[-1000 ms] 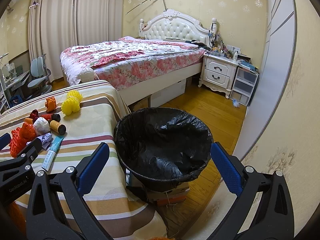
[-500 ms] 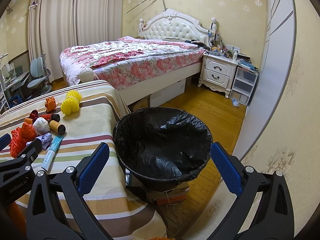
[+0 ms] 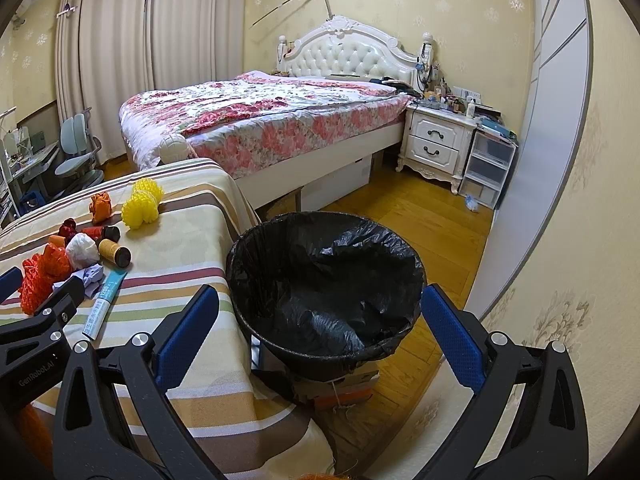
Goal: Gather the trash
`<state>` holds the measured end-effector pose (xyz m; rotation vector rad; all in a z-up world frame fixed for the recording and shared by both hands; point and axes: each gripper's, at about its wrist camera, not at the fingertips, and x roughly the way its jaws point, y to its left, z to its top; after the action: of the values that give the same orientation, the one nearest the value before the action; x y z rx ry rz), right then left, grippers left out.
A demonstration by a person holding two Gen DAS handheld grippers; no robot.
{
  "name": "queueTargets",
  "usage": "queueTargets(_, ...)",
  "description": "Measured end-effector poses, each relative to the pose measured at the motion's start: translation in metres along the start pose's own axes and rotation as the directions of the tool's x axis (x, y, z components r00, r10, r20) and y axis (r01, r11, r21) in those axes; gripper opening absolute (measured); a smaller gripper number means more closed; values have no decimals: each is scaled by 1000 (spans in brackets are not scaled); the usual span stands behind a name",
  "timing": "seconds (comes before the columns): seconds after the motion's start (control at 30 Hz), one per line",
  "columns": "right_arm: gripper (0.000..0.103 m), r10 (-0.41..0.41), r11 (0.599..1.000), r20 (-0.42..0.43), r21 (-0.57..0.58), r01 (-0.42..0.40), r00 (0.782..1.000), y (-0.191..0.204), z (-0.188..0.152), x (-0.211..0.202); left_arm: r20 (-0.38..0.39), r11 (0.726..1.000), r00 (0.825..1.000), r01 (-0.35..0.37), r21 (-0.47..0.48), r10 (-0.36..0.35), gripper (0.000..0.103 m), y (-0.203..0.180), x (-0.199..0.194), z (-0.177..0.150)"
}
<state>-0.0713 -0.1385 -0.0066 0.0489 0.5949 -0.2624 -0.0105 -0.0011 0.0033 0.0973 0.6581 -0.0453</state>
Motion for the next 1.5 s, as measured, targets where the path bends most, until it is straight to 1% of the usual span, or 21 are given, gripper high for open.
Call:
queueTargets(0.17, 99, 2, 1000, -3, 1, -2, 1000, 0, 0, 0, -4, 1000, 1000, 1, 1, -1, 97, -3, 3, -4)
queueTargets(0.4, 99, 10, 1000, -16, 1, -10, 1000, 3, -10, 1, -6, 1000, 1000, 5, 3, -5, 97, -6, 5, -8)
queueTargets(0.5, 99, 16, 1000, -25, 4, -16, 1000, 1, -8, 2, -9, 1000, 1000, 9, 6, -9, 97, -9, 6, -10)
queueTargets(0.6, 97, 19, 1000, -31, 4, -19, 999, 2, -8, 2, -13, 1000, 1000, 10, 7, -10, 96, -10, 6, -12)
queueTargets(0.63, 95, 21, 1000, -34, 4, -20, 999, 1, -5, 3, -15, 1000, 1000, 11, 6, -11, 96, -8, 6, -10)
queueTargets(0.7, 77, 20, 1000, -47, 4, -20, 999, 2, -6, 5, -16, 1000, 1000, 8, 6, -8, 96, -7, 5, -9)
queueTargets(0.77, 75, 37, 999, -70, 7, -37, 997, 4, -6, 9, -18, 1000, 1000, 7, 5, -7, 96, -3, 5, -8)
queueTargets(0.83, 72, 40, 999, -74, 3, -39, 997, 6, -7, 9, -19, 1000, 1000, 5, 6, -5, 96, -2, 4, -8)
queueTargets(0.9, 71, 47, 999, -78, -4, -48, 996, 10, -8, 10, -16, 1000, 1000, -2, 8, 3, 95, 2, 4, -7)
queueTargets(0.97, 70, 55, 998, -82, -8, -56, 995, 12, -7, 11, -14, 1000, 1000, -10, 6, 10, 94, 8, 3, -6)
queueTargets(1.0, 65, 60, 998, -83, -10, -61, 995, 14, -7, 11, -14, 1000, 1000, -16, 3, 16, 92, 12, 3, -6)
queueTargets(1.03, 63, 65, 998, -86, -11, -66, 994, 16, -6, 12, -15, 1000, 1000, -26, -2, 26, 90, 16, 3, -6)
queueTargets(1.07, 62, 73, 997, -89, -11, -75, 993, 18, -6, 12, -17, 999, 999, -33, -7, 33, 84, 21, 3, -6)
queueTargets(1.1, 62, 84, 996, -93, -12, -85, 992, 21, -5, 13, -25, 999, 999, -38, -11, 38, 81, 26, 4, -7)
queueTargets(1.13, 62, 88, 996, -95, -15, -90, 992, 23, -5, 14, -35, 999, 999, -40, -16, 40, 79, 33, 5, -6)
queueTargets(1.3, 61, 117, 992, -105, -24, -120, 988, 36, -3, 16, -59, 995, 995, -86, -47, 83, 79, 65, 8, -13)
queueTargets(1.5, 61, 152, 987, -120, -39, -158, 981, 52, -2, 20, -119, 984, 984, -148, -98, 136, 79, 110, 17, -26)
